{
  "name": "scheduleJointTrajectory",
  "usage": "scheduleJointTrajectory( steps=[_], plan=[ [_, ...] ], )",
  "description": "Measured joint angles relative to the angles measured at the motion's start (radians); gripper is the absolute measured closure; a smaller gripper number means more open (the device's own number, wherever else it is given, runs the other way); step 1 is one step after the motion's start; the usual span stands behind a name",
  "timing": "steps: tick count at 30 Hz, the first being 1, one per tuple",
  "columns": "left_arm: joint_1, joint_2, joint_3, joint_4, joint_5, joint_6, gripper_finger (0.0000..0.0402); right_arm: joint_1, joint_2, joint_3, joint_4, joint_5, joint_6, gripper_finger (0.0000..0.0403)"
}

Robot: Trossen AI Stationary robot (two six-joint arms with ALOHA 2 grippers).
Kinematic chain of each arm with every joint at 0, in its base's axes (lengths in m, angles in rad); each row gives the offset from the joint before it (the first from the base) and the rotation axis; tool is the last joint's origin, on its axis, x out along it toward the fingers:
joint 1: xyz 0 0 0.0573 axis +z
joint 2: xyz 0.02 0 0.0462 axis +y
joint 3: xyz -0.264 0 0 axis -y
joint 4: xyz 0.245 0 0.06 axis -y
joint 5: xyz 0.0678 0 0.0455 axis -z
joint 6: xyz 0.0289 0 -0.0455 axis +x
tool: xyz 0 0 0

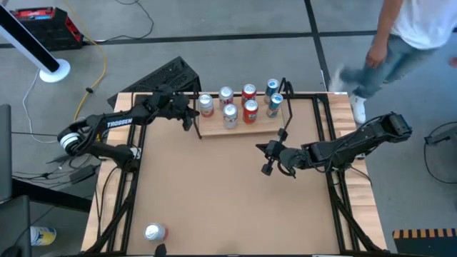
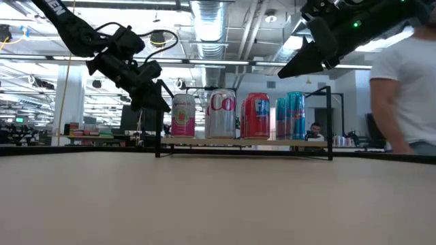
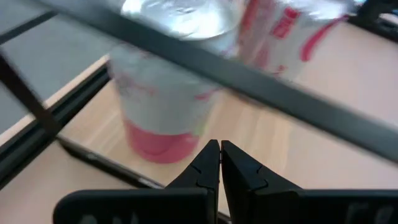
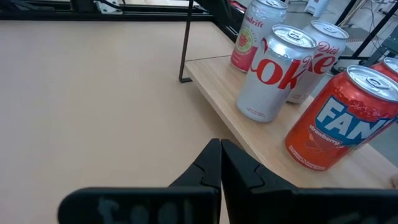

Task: Place canned beverage on shelf
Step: Put the right pink and white soda can on the shelf

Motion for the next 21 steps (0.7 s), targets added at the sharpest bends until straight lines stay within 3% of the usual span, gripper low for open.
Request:
scheduleJointTrajectory(
  steps=[13, 21],
  plan=[
    [-0.004, 0.105, 0.0, 0.153, -0.006, -0.077, 0.0401, 0.001, 0.0, 0.0, 0.0, 0.0, 0.008, 0.0376],
    [-0.004, 0.108, 0.0, 0.165, -0.027, -0.08, 0.0401, 0.001, 0.0, 0.0, -0.002, 0.0, 0.011, 0.0376]
  ],
)
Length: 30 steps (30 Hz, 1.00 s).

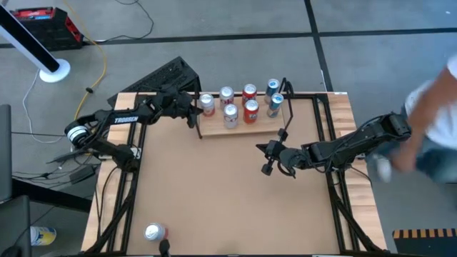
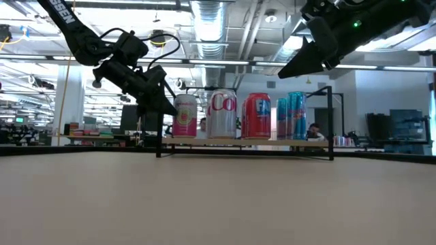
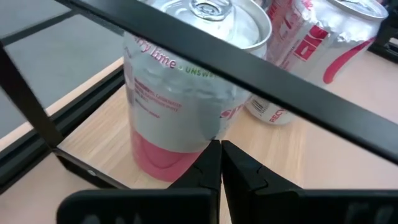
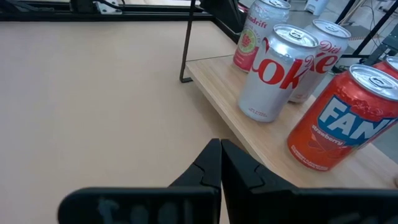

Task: Place canned beverage on shelf
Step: Put the right pink and white soda can on the shelf

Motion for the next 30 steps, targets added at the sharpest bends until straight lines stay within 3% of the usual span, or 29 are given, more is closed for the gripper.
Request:
scheduleJointTrajectory(
  steps=[14, 30],
  plan=[
    [0.001, -0.002, 0.0, -0.002, -0.039, -0.012, 0.0401, 0.0, 0.0, 0.0, 0.0, -0.005, 0.0, 0.0376],
    [-0.003, -0.057, 0.0, -0.214, -0.005, 0.045, 0.0401, 0.006, 0.0, 0.0, 0.0, -0.026, 0.008, 0.0376]
  ],
)
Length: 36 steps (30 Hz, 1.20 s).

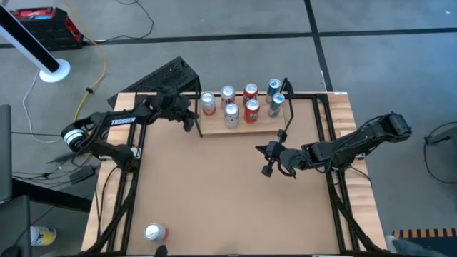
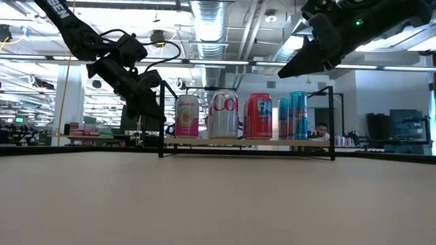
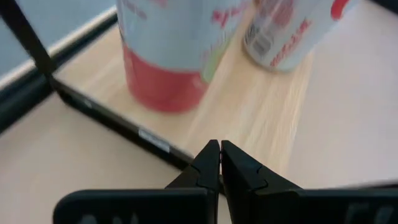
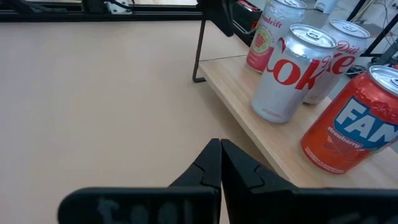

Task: Place canned beverage on shelf
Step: Put the right pink and white soda can on the shelf

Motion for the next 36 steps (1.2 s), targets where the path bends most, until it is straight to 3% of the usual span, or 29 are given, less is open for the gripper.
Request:
scheduleJointTrajectory(
  steps=[5, 12, 20, 25, 31, 36],
  plan=[
    [-0.037, -0.086, 0.0, -0.136, -0.16, 0.008, 0.0401, 0.0, 0.0, 0.0, 0.0, 0.0, 0.0, 0.0376],
    [-0.126, -0.301, 0.048, -0.328, -0.374, 0.017, 0.0402, 0.0, 0.0, 0.0, 0.002, 0.0, 0.0, 0.0376],
    [-0.264, -0.415, 0.23, -0.403, -0.428, 0.018, 0.0401, 0.0, 0.0, 0.0, 0.005, 0.0, 0.0, 0.0376],
    [-0.337, -0.315, 0.364, -0.443, -0.433, 0.084, 0.0402, -0.001, 0.0, 0.0, 0.007, 0.0, 0.0, 0.0376],
    [-0.339, -0.069, 0.572, -0.658, -0.435, 0.196, 0.0401, -0.001, 0.0, 0.0, 0.007, 0.0, 0.0, 0.0376],
    [-0.319, 0.129, 0.739, -0.818, -0.492, 0.266, 0.0401, -0.001, 0.0, 0.0, 0.003, 0.0, -0.003, 0.0376]
  ],
)
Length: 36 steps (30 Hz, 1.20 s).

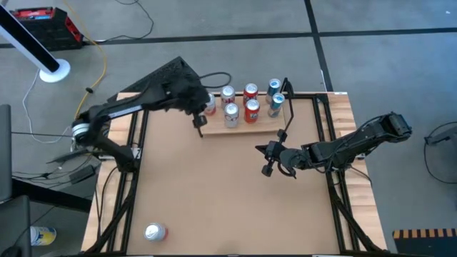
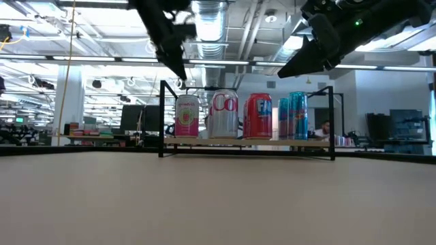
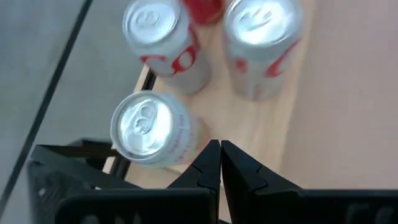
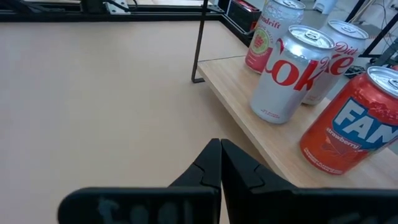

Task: Place canned beverage on shelf
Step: Put the right pink and white soda can on the shelf

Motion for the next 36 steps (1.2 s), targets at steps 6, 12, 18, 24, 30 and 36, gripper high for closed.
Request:
scheduleJointTrajectory(
  steps=[6, 12, 18, 24, 30, 36],
  plan=[
    [0.023, 0.147, 0.11, -0.081, -0.06, 0.046, 0.0401, 0.0, 0.0, 0.0, -0.003, 0.0, -0.006, 0.0376],
    [0.049, 0.198, 0.127, -0.101, -0.067, 0.048, 0.0401, 0.0, 0.0, 0.0, -0.005, 0.0, -0.006, 0.0376],
    [0.071, 0.204, 0.128, -0.087, -0.068, 0.048, 0.0401, 0.0, 0.0, 0.0, -0.006, 0.0, -0.008, 0.0376],
    [0.08, 0.204, 0.128, -0.081, -0.068, 0.04, 0.0401, 0.0, 0.0, 0.0, -0.006, 0.0, -0.008, 0.0376],
    [0.08, 0.204, 0.128, -0.057, -0.067, 0.033, 0.0401, 0.0, 0.0, 0.0, -0.006, 0.0, -0.008, 0.0376],
    [0.082, 0.204, 0.128, -0.056, -0.068, 0.031, 0.0401, 0.0, 0.0, 0.0, -0.006, 0.0, -0.007, 0.0376]
  ],
)
